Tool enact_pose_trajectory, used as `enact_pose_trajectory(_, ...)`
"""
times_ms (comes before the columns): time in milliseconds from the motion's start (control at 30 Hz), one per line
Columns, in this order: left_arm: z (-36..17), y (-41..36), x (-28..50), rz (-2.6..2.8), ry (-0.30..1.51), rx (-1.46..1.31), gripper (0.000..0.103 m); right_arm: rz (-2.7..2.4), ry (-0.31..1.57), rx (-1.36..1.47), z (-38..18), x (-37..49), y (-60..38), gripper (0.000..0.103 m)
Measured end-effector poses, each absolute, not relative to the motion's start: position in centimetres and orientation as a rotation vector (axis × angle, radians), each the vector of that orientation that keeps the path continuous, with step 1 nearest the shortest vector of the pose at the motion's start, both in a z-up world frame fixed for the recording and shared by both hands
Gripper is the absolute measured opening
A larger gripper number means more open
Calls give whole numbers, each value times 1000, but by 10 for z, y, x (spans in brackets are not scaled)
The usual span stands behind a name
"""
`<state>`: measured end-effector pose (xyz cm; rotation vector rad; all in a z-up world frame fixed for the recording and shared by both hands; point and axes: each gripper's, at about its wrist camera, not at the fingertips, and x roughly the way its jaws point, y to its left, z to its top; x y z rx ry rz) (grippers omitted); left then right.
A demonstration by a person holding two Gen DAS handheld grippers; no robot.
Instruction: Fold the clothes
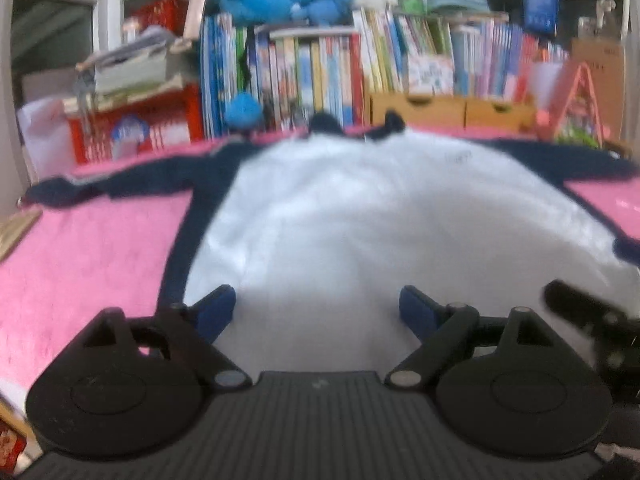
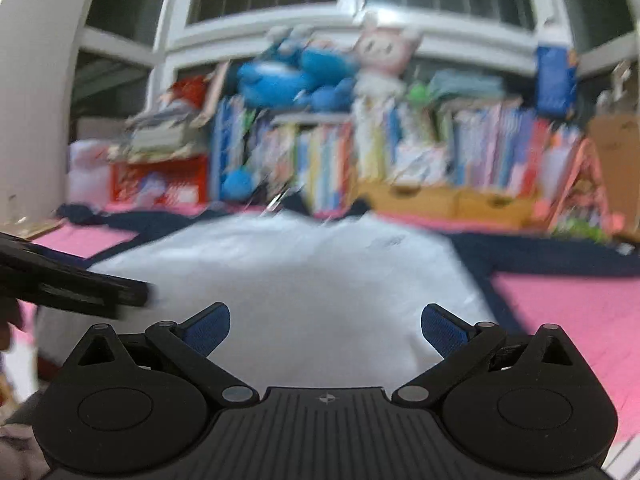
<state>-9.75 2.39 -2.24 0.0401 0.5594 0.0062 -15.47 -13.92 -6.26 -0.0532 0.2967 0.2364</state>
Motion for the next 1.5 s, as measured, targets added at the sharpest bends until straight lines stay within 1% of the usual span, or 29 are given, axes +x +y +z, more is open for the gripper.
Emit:
enact_pose_trajectory(200, -14, 23, -134, -6, 658, -18, 90, 268, 376, -34, -53, -198, -136, 103)
enact_pose_trajectory(267, -10, 21, -148, -29, 664, -2, 91, 275, 374, -58, -50, -210, -133, 103)
enact_pose_trajectory(333, -9, 16, -159, -45, 654, 64, 95, 274, 347, -97, -49, -222, -129, 103)
enact_pose_trajectory(400, -11, 15, -157, -29, 660, 82, 96, 276, 322, -127, -48, -229, -125, 103)
enact_pose_trajectory(600, -18, 14, -150, -30, 696, 81, 96, 254, 400, -116, -56, -216, -125, 103)
enact_pose_trajectory(900, -22, 11, -151, -34, 708, 94, 96, 188, 438, -70, -63, -211, -137, 103)
enact_pose_trajectory(1500, -27, 13, -150, -30, 743, 89, 96, 213, 490, -54, -68, -203, -138, 103)
